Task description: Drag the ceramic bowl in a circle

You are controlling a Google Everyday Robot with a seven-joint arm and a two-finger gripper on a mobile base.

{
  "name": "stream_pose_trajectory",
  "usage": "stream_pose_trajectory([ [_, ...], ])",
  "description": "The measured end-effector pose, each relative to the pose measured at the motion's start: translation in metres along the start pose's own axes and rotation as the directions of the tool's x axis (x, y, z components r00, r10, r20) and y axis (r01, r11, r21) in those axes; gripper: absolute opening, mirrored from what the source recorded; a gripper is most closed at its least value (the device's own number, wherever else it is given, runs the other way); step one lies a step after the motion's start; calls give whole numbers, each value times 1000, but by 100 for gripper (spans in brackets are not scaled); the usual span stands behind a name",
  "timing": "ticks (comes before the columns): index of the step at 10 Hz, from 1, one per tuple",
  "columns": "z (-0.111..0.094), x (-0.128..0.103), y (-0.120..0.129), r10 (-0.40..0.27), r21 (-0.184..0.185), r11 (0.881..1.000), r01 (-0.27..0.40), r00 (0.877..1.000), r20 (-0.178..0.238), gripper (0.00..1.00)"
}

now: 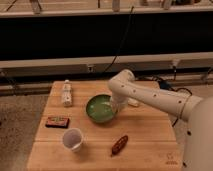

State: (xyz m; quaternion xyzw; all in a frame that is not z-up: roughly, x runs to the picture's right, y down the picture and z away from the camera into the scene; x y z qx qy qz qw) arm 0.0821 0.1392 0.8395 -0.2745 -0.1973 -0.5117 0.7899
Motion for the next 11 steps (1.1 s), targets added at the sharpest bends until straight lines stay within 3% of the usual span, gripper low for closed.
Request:
stream_pose_trajectory([
  [11,-6,-9,-14,-13,-9,1000,13,1000,-8,1],
])
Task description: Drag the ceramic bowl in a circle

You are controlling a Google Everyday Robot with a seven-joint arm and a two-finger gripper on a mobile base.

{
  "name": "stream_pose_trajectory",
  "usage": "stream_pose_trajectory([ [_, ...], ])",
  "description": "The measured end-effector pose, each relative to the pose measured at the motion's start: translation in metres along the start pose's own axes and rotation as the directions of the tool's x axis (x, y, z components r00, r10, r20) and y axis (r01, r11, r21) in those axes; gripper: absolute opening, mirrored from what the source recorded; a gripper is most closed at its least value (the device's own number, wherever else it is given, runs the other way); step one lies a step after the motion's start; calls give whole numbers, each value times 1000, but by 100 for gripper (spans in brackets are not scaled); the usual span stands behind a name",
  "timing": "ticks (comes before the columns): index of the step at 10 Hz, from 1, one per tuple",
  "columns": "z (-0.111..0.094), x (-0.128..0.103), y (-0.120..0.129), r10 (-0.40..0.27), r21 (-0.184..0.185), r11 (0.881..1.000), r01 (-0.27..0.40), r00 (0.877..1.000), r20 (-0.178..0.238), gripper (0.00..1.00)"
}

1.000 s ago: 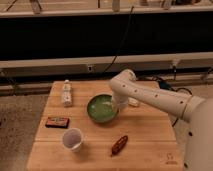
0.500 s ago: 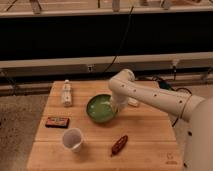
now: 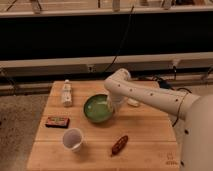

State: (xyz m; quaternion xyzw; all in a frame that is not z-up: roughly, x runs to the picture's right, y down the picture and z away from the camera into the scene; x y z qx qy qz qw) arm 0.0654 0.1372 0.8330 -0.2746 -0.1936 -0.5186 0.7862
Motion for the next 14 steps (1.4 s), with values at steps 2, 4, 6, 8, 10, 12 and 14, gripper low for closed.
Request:
stream_pose_trajectory([
  [2,-2,1,1,3,-1,1000,-3,1000,0,1],
  [4,-3,2,0,4,0,1000,-4,1000,0,1],
  [6,-4,3,1,5,-4,1000,-5,1000,0,1],
  [8,-6,0,-15,8,-6,1000,-8,1000,-1,1],
  [10,-7,2,-15,12,-4,1000,-12,1000,-1,1],
  [12,-8,4,-9,17,-6,1000,-17,1000,2,1],
  [14,-9,7,-6,24,-7,1000,-24,1000,2,1],
])
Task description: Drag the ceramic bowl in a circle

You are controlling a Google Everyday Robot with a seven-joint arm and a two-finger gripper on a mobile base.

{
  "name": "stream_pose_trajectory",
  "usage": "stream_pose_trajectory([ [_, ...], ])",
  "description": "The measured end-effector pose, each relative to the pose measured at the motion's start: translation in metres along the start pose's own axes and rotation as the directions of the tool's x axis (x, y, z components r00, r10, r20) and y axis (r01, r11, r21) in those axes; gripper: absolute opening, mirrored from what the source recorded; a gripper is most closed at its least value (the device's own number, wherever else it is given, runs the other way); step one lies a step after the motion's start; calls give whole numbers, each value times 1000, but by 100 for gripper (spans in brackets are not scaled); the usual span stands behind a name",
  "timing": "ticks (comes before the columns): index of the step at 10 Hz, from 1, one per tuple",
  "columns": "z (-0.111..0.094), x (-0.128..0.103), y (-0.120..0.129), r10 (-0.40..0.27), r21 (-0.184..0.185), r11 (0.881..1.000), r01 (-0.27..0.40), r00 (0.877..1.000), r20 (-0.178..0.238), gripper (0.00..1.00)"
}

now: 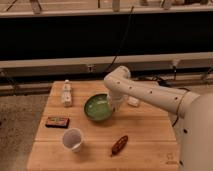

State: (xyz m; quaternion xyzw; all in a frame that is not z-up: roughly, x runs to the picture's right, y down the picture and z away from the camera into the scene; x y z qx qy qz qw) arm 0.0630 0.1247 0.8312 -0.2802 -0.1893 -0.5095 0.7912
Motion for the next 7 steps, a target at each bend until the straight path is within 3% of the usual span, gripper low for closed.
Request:
stream_pose_trajectory([
  [7,-1,10,-9,36,-2,999,-36,999,8,1],
])
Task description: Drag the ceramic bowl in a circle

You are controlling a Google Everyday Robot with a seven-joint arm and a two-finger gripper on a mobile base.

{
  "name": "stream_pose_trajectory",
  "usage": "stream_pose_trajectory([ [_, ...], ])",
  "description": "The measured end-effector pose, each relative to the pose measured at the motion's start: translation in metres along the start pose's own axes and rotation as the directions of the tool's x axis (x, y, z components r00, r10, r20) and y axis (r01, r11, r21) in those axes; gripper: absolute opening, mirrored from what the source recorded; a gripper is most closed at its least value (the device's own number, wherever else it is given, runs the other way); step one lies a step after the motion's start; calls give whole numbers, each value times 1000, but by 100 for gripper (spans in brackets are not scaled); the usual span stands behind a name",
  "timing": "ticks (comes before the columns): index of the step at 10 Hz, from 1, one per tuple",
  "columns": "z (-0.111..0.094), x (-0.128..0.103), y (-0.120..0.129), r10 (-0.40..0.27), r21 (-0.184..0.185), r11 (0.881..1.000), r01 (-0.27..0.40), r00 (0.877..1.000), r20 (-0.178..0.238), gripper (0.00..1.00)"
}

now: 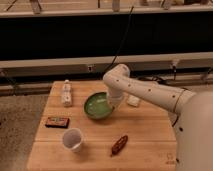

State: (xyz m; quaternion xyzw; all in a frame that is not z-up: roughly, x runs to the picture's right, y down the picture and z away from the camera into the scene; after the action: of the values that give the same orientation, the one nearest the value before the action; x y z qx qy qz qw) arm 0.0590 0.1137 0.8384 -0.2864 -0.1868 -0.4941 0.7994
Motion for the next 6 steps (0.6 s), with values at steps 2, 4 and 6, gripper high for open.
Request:
stream_pose_trajectory([
  [2,0,4,1,8,2,1000,-8,1000,2,1],
  [4,0,9,6,21,1,1000,-21,1000,4,1],
  [6,0,11,4,34,3,999,-34,999,8,1],
])
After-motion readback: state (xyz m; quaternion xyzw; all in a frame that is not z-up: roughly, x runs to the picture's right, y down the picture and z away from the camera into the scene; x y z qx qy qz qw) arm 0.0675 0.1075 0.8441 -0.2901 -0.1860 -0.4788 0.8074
